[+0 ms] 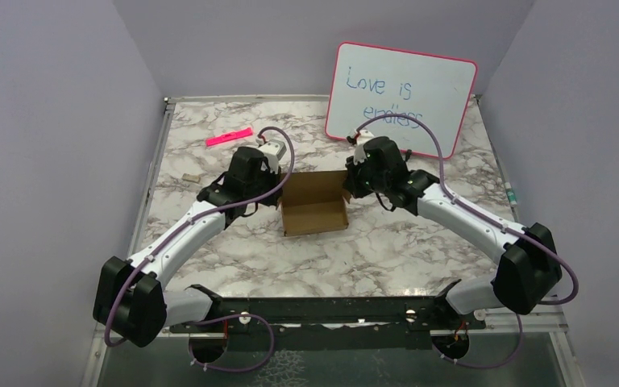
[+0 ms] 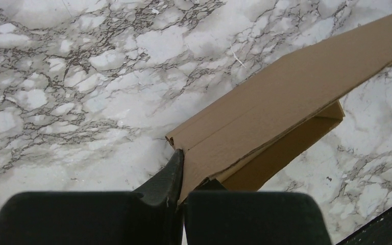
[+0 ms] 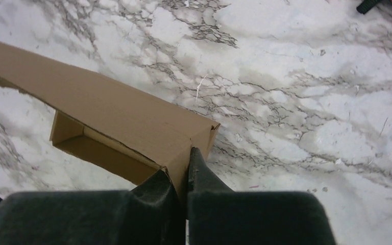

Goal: Fold the paper box

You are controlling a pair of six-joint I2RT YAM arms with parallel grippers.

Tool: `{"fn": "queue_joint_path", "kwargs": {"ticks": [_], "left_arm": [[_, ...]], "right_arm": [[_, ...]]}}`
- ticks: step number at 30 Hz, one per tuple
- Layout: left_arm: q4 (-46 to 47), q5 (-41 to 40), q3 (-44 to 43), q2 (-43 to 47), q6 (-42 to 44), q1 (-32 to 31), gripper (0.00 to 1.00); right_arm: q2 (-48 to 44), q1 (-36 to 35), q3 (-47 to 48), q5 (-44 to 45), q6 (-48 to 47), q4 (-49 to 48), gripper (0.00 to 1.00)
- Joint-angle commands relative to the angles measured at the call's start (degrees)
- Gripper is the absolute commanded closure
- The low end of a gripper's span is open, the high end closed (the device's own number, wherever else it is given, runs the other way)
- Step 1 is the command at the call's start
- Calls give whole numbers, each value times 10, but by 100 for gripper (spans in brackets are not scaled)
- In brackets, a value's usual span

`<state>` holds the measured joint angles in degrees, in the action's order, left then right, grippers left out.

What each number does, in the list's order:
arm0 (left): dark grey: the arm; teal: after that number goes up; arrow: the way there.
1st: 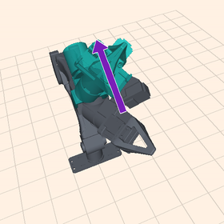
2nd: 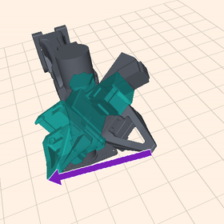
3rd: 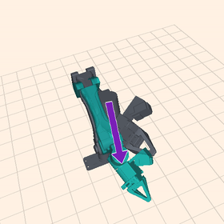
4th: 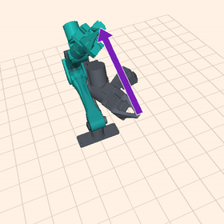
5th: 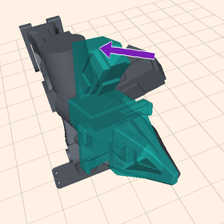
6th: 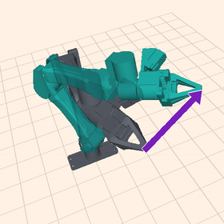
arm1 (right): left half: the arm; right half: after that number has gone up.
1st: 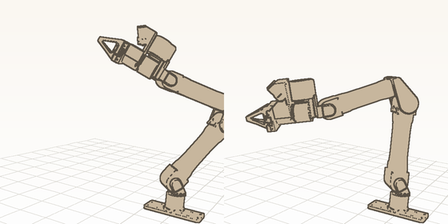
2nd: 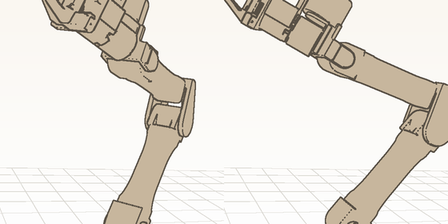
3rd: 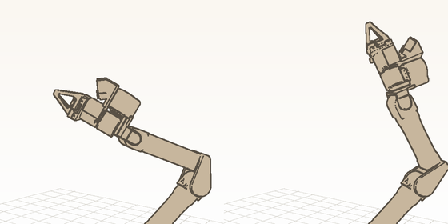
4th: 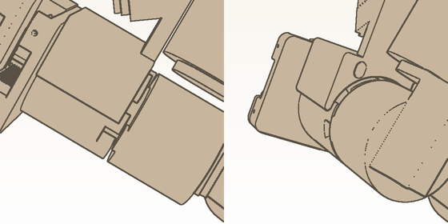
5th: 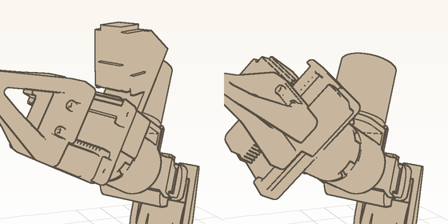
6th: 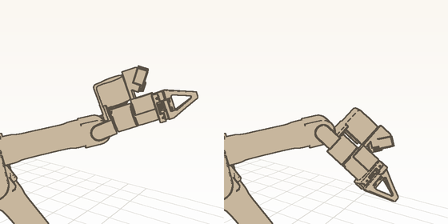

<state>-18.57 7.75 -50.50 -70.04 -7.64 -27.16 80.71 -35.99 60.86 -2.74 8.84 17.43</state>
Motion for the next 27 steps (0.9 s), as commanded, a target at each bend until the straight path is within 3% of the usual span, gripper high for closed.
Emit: {"fn": "queue_joint_path", "kwargs": {"ticks": [1,9,17,27], "left_arm": [[75,-41,15,7,-116,2,99],[129,-73,44,17,-196,-3,96],[152,-91,75,18,-225,-13,94],[182,-93,118,43,-257,-17,91]], "right_arm": [[-5,-30,-4,142,135,18,95],[25,-110,19,270,230,47,92],[58,-159,30,353,301,61,90],[37,-200,-15,428,373,38,88]]}}
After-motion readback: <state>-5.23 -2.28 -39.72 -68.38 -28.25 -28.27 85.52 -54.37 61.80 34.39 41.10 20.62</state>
